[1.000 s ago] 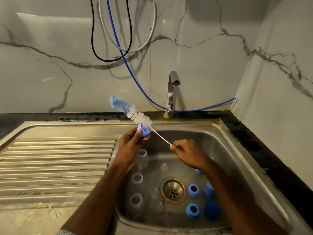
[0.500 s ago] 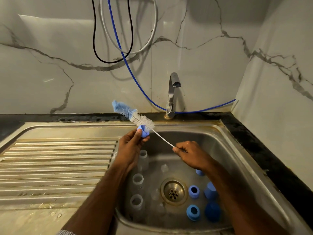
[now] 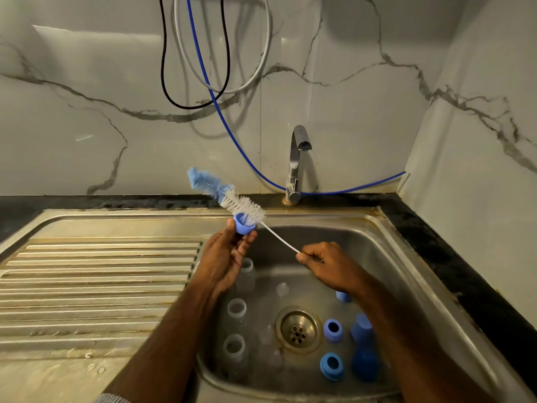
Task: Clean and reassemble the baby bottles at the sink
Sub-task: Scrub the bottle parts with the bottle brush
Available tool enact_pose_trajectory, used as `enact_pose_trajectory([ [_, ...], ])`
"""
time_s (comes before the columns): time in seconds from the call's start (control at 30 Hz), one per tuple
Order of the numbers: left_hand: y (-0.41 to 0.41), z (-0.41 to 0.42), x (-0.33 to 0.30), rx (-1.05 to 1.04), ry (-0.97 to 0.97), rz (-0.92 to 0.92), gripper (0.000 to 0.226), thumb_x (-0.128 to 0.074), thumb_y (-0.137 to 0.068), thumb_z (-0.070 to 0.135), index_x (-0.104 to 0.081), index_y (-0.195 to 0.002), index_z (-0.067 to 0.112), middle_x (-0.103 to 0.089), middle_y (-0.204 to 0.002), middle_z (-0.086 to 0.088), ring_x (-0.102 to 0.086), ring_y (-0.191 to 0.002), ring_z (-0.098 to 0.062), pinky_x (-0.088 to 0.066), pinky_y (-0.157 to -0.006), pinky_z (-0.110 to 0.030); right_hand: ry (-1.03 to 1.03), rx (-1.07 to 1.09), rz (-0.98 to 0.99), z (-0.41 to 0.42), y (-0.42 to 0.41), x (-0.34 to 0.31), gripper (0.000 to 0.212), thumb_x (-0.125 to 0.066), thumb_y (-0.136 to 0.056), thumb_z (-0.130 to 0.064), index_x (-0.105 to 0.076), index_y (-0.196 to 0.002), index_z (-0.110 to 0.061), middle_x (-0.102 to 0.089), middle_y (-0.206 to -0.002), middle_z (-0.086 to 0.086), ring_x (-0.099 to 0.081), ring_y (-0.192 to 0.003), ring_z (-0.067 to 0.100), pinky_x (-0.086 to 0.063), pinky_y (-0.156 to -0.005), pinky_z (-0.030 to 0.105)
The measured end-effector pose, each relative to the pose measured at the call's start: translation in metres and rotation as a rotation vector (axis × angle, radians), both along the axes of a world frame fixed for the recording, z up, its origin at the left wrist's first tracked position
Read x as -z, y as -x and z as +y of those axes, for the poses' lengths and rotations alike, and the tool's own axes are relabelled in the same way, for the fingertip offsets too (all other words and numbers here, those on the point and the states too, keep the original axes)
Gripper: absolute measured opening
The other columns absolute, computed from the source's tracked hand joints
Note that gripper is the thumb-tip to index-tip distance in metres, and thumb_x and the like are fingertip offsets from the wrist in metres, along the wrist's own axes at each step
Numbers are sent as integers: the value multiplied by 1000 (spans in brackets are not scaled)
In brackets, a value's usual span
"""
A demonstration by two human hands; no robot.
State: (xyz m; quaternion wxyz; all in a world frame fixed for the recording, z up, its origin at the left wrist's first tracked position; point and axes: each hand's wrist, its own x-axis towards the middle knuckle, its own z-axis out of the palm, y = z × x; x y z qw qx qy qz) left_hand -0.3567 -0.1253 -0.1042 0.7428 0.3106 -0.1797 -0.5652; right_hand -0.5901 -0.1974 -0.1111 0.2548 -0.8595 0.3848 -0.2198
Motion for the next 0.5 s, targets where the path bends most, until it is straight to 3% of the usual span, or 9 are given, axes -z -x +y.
enact_pose_trajectory([
  [0.07,2,0,0,18,-30,36,49,-62,-85,34,-63,-121,0,-74,-108,-20,-75,-86,-21,-62,-74,-25,2,-54,17,4,-2,-1,37,-53,-101,-37,-55,-64,-39,-53,-59,-15,-48,-57,1,-39,-59,22],
  [0.2,4,-3,2,76,-61,-86,46,-56,-92,39,-66,-114,0,-74,-97,-18,-72,-74,-18,-61,-70,-23,94,6,1,5,-10,1,37,-53,-100,-36,-53,-63,-36,-53,-59,-10,-49,-57,5,-40,-58,24],
  [0.3,-1,-3,5,74,-45,-155,40,-58,-89,36,-72,-107,3,-75,-101,-18,-72,-77,-18,-61,-72,-24,94,65,11,4,-10,1,36,-53,-101,-34,-54,-67,-25,-54,-61,-4,-51,-59,8,-44,-61,30],
  [0.4,0,-4,9,58,32,-301,28,-61,-89,29,-80,-94,10,-75,-100,-15,-69,-82,-19,-59,-76,-25,64,69,0,8,-14,2,36,-53,-101,-35,-56,-69,-20,-53,-60,-5,-50,-58,6,-40,-57,23],
  [0.5,-1,-5,9,-5,70,-263,28,-63,-88,25,-73,-104,5,-74,-105,-16,-70,-89,-21,-60,-80,-27,-18,-26,12,11,-16,-2,40,-54,-101,-33,-52,-62,-23,-49,-57,-8,-46,-55,2,-38,-57,22],
])
